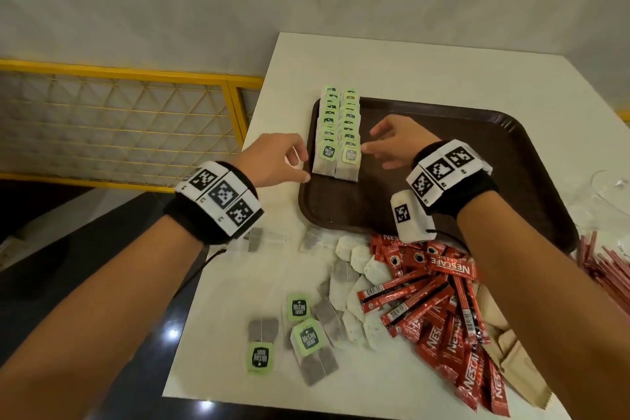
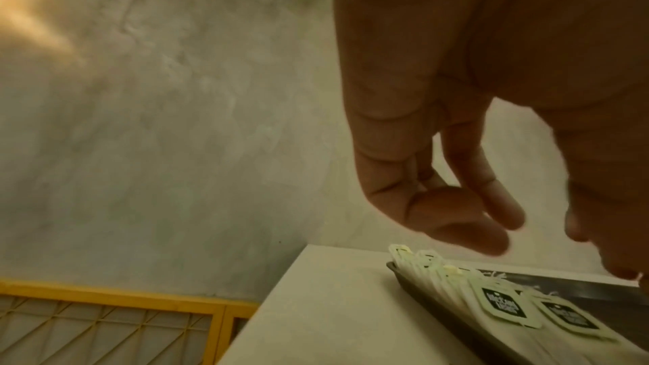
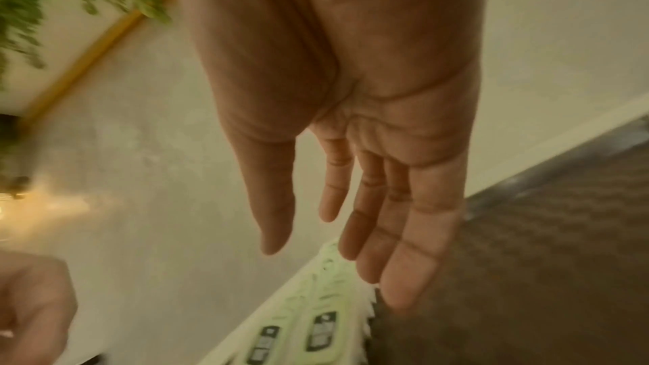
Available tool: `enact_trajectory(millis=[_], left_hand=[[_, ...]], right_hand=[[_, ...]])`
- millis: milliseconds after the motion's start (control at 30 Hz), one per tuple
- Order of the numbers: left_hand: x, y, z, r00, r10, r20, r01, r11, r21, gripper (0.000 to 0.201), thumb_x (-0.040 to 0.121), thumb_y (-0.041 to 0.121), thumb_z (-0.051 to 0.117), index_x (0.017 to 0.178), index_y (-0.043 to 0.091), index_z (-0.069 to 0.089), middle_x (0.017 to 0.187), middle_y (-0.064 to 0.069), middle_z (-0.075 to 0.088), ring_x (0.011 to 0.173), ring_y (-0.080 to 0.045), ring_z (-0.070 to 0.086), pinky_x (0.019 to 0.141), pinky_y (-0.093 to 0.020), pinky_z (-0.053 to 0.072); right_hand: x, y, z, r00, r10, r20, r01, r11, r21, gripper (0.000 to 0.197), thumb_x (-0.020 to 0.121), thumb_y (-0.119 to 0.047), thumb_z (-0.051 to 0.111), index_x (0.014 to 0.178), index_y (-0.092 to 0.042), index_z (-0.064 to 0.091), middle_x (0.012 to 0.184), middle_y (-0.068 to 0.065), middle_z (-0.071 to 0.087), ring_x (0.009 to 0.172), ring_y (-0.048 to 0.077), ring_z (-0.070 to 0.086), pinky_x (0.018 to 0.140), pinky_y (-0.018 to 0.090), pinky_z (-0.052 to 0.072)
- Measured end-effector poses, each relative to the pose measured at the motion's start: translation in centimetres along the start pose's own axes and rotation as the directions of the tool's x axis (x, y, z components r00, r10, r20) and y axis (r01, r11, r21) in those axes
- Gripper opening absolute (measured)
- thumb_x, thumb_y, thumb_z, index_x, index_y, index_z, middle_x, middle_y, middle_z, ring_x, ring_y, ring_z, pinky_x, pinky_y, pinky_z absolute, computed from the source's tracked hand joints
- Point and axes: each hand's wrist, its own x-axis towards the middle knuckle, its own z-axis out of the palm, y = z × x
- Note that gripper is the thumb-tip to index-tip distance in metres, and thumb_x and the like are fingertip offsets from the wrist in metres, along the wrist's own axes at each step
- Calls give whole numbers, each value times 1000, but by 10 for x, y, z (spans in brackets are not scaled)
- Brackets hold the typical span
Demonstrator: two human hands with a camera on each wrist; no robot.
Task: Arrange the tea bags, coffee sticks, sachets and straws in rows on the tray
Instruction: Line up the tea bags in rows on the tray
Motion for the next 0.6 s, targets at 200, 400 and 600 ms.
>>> enact_trajectory(millis=[200,400,600], left_hand=[[-48,-14,7,956,-31,291,-42,969,242,42,76,26,76,114,21,59,105,2,49,95,-14,51,71,-23,37],[-66,-25,26,929,-89,359,-80,899,430,61,72,31,79,127,27,52,124,-1,41,117,-21,40,95,-35,40],[-72,-32,27,935,-87,343,-58,918,393,60,72,28,79,125,20,52,118,-4,48,107,-19,47,83,-25,37]], right_hand=[[-85,-20,33,877,-291,381,385,901,-198,30,82,-29,70,106,-16,58,97,1,62,78,11,57,68,18,48],[-137,-5,102,684,-231,692,640,646,-416,41,80,-32,71,115,-18,54,105,1,52,89,14,49,76,26,42],[-152,8,119,701,-193,687,654,560,-509,59,65,-40,80,110,-19,49,103,-2,40,94,15,35,78,35,43]])
